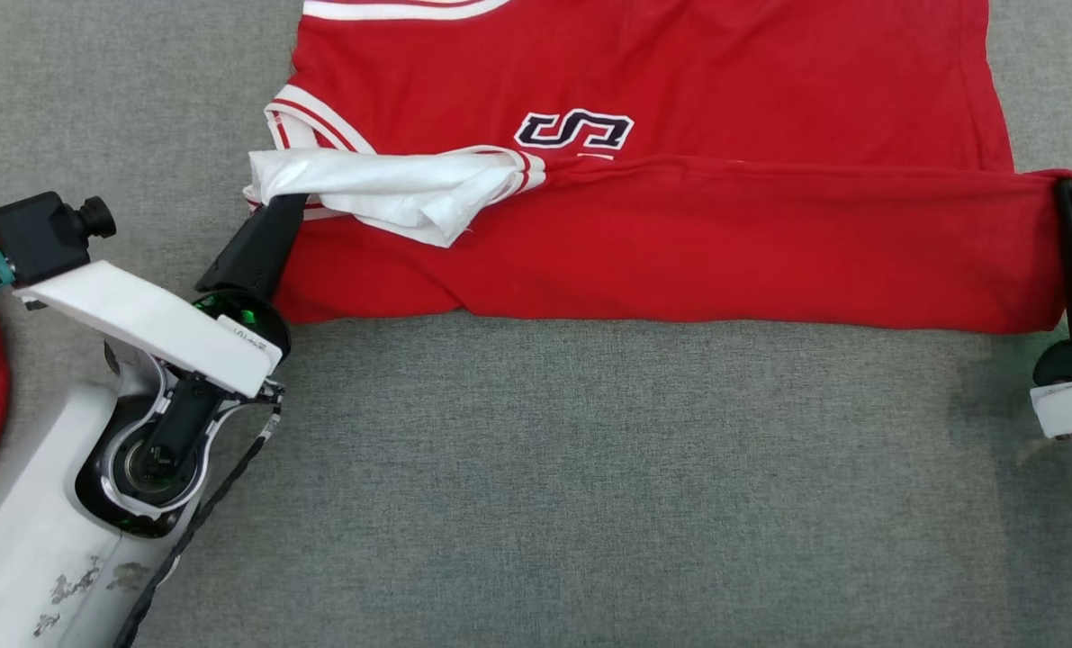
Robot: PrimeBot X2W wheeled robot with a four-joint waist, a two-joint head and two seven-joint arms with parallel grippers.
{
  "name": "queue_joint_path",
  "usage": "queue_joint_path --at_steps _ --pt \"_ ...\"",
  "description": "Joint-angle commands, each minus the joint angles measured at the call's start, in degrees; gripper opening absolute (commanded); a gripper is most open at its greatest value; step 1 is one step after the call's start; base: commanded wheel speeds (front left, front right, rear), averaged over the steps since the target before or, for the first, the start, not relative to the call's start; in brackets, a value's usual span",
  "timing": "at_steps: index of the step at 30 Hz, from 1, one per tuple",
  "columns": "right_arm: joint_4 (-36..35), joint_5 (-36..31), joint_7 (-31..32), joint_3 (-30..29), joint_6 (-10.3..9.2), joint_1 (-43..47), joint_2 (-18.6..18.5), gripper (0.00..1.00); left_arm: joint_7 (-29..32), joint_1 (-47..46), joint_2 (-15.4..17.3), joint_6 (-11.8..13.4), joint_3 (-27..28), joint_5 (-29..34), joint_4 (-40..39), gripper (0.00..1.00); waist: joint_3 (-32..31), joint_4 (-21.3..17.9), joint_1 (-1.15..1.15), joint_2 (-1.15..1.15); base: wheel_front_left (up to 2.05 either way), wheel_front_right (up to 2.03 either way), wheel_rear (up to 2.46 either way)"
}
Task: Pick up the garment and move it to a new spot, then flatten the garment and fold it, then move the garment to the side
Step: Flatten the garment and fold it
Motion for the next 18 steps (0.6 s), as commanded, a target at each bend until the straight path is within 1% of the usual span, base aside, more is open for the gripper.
queue_joint_path --at_steps 1,2,3,4,5,9,10,12,15,16,17,18 --pt "1.32 -0.5 -0.88 0.87 -0.02 -1.61 0.2 0.0 0.03 -1.84 -0.11 -0.87 -0.26 1.02 1.61 0.0 1.09 -0.34 0.0 0.0 0.0 0.0 0.0" --pt "2.06 -0.45 -1.2 1.55 -0.02 -2.3 0.34 0.15 -0.05 -2.42 -0.38 -1.22 -0.42 1.27 2.71 0.0 1.4 -0.43 0.0 0.0 0.0 0.0 0.0" --pt "2.93 -0.45 -1.71 2.09 -0.02 -3.09 0.49 0.51 -0.19 -2.94 -0.52 -1.63 -0.44 1.56 3.76 0.04 1.62 -0.51 0.0 0.0 0.0 0.0 0.0" --pt "3.62 -0.16 -2.26 2.3 -0.02 -3.71 0.72 1.0 -0.43 -3.33 -0.62 -1.86 -0.42 1.74 4.6 0.44 1.8 -0.62 0.0 0.0 0.0 0.0 0.0" --pt "4.18 0.0 -2.88 2.59 -0.02 -4.15 0.86 1.0 -0.87 -3.69 -0.85 -2.24 -0.19 1.88 5.37 1.0 1.9 -0.7 0.0 0.0 0.0 0.0 0.0" --pt "5.09 0.15 -4.88 3.01 -0.02 -3.98 1.07 1.0 -3.29 -2.45 0.03 -3.71 -0.21 4.09 6.4 1.0 1.65 -1.19 0.0 0.0 0.0 0.0 0.0" --pt "4.97 0.18 -5.27 2.62 -0.02 -3.36 1.12 1.0 -4.0 -1.47 0.75 -4.04 -0.4 5.27 6.01 1.0 1.36 -1.34 0.0 0.0 0.0 0.0 0.0" --pt "4.56 0.21 -5.71 1.64 -0.02 -1.53 1.39 1.0 -5.24 1.01 1.86 -3.89 -0.65 6.36 4.71 1.0 0.69 -1.58 0.0 0.0 0.0 0.0 0.0" --pt "3.19 -0.02 -6.03 0.19 -0.02 1.57 1.93 1.0 -6.51 5.37 4.68 -2.08 -1.24 9.05 2.42 1.0 -0.2 -1.85 0.0 0.0 0.0 0.0 0.0" --pt "2.73 -0.23 -6.08 -0.32 -0.02 2.63 2.14 1.0 -6.53 7.01 5.43 -1.19 -1.73 9.67 1.89 1.0 -0.42 -1.9 0.0 0.0 0.0 0.0 0.0" --pt "1.77 -0.68 -6.09 -1.13 -0.02 4.55 2.78 1.0 -6.39 9.75 6.36 0.42 -2.27 10.11 0.96 1.0 -0.71 -2.04 0.0 0.0 0.0 0.0 0.0" --pt "1.24 -0.79 -6.09 -1.36 -0.02 5.47 3.2 1.0 -6.41 10.66 7.11 1.22 -2.33 10.5 0.66 1.0 -0.81 -2.13 0.0 0.0 0.0 0.0 0.0"
